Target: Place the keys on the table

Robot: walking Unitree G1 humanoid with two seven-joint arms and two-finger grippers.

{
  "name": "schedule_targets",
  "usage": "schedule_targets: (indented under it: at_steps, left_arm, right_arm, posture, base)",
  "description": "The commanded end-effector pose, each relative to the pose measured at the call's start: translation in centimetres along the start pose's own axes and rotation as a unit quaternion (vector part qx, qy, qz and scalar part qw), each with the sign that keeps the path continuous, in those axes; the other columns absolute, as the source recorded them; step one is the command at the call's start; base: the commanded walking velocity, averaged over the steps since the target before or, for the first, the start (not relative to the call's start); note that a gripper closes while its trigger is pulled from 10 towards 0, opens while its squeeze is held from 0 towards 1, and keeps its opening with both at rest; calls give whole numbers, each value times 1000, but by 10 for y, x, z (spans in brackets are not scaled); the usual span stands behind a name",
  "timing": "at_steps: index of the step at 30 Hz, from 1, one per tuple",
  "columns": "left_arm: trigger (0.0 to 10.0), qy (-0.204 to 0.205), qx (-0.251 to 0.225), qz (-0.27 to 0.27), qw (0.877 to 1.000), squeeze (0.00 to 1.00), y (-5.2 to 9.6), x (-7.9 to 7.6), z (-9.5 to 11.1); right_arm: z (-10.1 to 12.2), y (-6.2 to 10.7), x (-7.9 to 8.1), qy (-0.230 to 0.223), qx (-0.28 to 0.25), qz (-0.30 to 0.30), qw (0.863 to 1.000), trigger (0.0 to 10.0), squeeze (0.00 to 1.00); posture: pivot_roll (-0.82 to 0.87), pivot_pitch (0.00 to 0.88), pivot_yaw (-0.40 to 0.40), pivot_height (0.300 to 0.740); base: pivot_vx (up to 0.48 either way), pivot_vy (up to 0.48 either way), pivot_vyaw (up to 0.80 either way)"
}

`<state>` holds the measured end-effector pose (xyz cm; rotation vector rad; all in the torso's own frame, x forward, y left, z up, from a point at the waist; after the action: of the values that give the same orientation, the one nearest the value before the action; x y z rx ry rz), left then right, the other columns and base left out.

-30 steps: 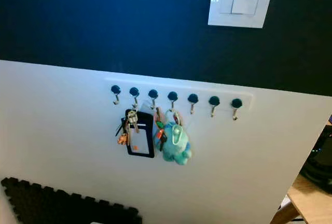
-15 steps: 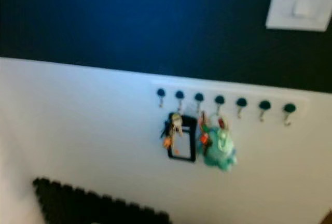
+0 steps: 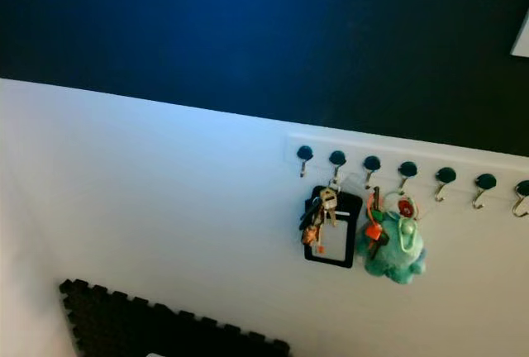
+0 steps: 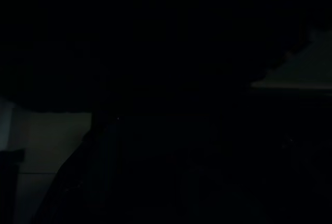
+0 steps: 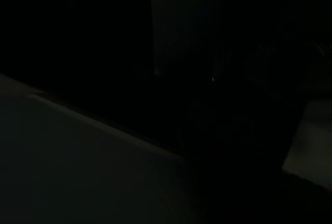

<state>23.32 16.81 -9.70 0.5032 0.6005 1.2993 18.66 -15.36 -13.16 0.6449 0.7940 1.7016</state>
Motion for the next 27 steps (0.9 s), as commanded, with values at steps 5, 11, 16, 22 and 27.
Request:
schedule_targets:
  at_steps: [5,11,16,22,27]
  left_arm:
    - [10000,-30,-5,-13,999,0,1,-5,0]
    - [10000,-42,-9,-10,999,0,1,-5,0]
    - [10000,-52,-11,-1,999,0,2,-3,0]
    - [10000,-60,7,33,998,0,3,8,-5]
    - [10000,-55,9,36,998,0,3,10,-5]
  right_arm:
    - [-2,1,-6,-3,4,-10,1000,10000,0]
    - [-2,1,-6,-5,3,-10,1000,10000,0]
    - [-2,1,-6,-7,3,-10,1000,10000,0]
    - [-5,4,-20,-101,-6,-63,993,10000,0]
    - [-10,7,-27,-113,-4,-77,991,10000,0]
  posture:
    - [100,2,-9,740]
    - [96,0,-9,740]
    - [96,0,-9,740]
    - [86,2,6,740]
    - [79,5,15,740]
  base:
    - [0,0,0]
    - [0,0,0]
    - [0,0,0]
    - [0,0,0]
    - [0,0,0]
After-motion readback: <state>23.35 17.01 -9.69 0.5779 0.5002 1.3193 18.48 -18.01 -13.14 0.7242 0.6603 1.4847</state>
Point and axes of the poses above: a point about 5 cm out from each wrist's last joint towards the gripper, its own y axis pointing back from the gripper into the wrist, its own z axis along the axis of the wrist's last joint, x = y × z, the point moved 5 cm from there along -y, pointing out of the wrist towards the gripper, and after that the axes turned 9 degrees about y, right-handed, at the moved point
